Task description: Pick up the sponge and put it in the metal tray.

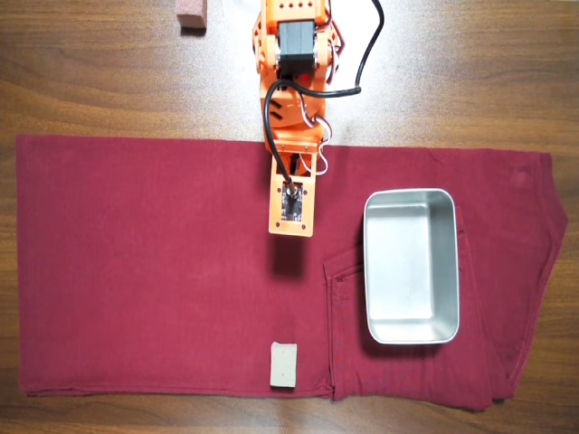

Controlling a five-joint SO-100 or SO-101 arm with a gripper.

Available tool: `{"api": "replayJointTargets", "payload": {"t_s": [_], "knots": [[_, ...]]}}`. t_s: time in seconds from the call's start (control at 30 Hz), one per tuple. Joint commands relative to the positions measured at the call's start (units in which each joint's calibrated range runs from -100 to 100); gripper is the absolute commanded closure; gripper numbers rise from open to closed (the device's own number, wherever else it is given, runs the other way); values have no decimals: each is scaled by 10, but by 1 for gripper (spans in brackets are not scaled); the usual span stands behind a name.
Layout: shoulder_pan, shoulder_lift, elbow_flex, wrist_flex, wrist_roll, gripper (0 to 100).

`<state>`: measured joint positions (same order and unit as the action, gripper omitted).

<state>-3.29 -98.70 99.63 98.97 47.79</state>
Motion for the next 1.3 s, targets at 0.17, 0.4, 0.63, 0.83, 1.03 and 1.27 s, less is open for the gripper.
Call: {"api": "replayJointTargets", "payload": {"t_s": [0.17, 0.4, 0.63, 0.83, 1.03, 1.27], "knots": [[34, 5, -5, -6, 10, 97], [66, 480, -490, -97, 15, 72], [101, 819, -896, 10, 56, 66], [148, 991, -929, -184, 74, 66], [89, 1080, -981, -273, 37, 64], [93, 1113, -1009, -295, 36, 62]]}}
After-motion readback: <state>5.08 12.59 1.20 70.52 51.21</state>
